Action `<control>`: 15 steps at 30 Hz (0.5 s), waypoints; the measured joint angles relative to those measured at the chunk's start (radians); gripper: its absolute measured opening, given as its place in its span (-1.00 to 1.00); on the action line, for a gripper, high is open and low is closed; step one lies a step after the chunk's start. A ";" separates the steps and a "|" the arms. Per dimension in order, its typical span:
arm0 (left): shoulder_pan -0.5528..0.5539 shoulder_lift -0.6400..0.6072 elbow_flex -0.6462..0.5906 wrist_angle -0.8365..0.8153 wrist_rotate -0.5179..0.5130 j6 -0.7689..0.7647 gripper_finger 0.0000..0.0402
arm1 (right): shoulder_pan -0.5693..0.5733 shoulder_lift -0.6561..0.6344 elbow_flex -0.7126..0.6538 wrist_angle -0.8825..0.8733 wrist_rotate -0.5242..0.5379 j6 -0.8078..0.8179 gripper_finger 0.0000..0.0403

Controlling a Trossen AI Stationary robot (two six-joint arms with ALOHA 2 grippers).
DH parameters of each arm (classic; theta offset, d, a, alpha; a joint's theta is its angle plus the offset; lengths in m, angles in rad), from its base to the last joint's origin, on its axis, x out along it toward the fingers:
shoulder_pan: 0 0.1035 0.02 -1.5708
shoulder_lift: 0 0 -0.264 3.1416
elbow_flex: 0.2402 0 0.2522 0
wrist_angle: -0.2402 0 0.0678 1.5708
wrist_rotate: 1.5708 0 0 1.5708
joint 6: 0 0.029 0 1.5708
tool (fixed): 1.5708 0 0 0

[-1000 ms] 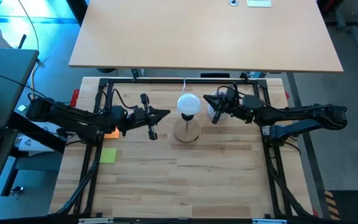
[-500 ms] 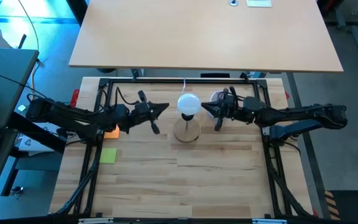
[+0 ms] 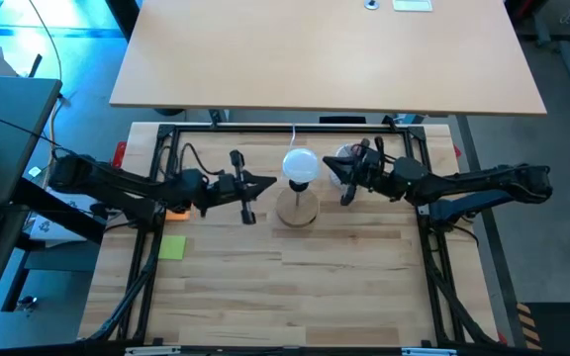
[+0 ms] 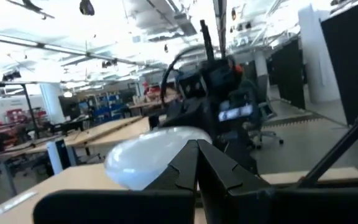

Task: Screw lightbulb
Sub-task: Insert the white lightbulb into the brown lamp

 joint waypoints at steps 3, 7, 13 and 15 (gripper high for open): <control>0.022 0.050 0.022 0.002 0.002 -0.018 -1.00 | 0.012 0.000 0.010 -0.015 -0.030 0.021 -1.00; 0.044 0.094 0.043 0.000 -0.028 -0.035 -1.00 | 0.048 0.000 0.034 -0.043 -0.056 0.020 -1.00; 0.050 0.074 0.047 -0.030 -0.226 -0.003 -1.00 | 0.130 -0.001 0.084 -0.143 -0.097 -0.043 -1.00; 0.048 0.058 0.047 -0.049 -0.247 0.022 -1.00 | 0.155 -0.003 0.094 -0.176 -0.045 -0.074 -1.00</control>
